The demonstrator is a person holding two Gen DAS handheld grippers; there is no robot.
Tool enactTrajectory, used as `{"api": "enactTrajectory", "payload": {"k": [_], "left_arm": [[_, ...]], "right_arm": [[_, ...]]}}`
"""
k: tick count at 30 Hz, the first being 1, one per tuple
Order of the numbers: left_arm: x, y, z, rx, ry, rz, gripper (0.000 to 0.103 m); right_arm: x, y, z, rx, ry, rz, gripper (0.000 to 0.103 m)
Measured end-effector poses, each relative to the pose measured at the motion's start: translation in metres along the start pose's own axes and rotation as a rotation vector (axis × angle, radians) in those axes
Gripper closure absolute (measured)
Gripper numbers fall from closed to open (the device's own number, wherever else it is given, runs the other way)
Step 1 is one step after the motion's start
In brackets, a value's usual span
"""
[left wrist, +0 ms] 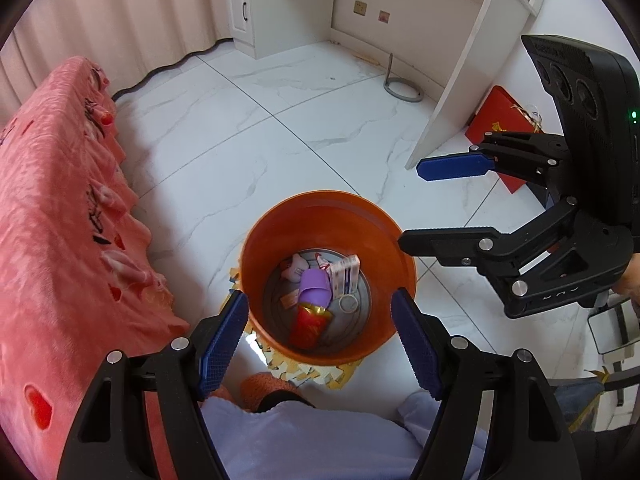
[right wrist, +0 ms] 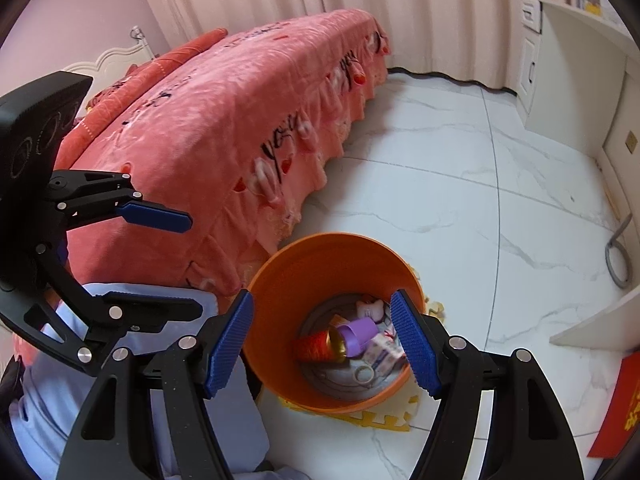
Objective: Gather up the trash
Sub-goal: 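Open both tools to drop the cups into the bin, then move both open tools back over the remaining items on the bed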
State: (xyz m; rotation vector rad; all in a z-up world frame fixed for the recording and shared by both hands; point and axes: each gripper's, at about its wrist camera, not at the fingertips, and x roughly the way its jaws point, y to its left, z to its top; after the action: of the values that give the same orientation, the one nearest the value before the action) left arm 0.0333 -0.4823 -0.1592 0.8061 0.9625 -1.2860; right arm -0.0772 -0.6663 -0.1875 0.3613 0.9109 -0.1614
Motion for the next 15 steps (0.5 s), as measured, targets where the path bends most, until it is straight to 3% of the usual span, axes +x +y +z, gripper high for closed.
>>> {"api": "enactTrajectory", "payload": {"k": [7, 15], "left_arm": [[-0.036, 0.012, -0.021, -0.042, -0.037, 0.05, 0.029], [-0.095, 0.024, -0.061, -0.114, -0.106, 0.125, 0.029]], "right_arm": [[-0.016, 0.039, 0.012, -0.061, -0.023, 0.04, 0.032], [-0.036, 0.112, 0.03, -0.185, -0.059, 0.117, 0.032]]}}
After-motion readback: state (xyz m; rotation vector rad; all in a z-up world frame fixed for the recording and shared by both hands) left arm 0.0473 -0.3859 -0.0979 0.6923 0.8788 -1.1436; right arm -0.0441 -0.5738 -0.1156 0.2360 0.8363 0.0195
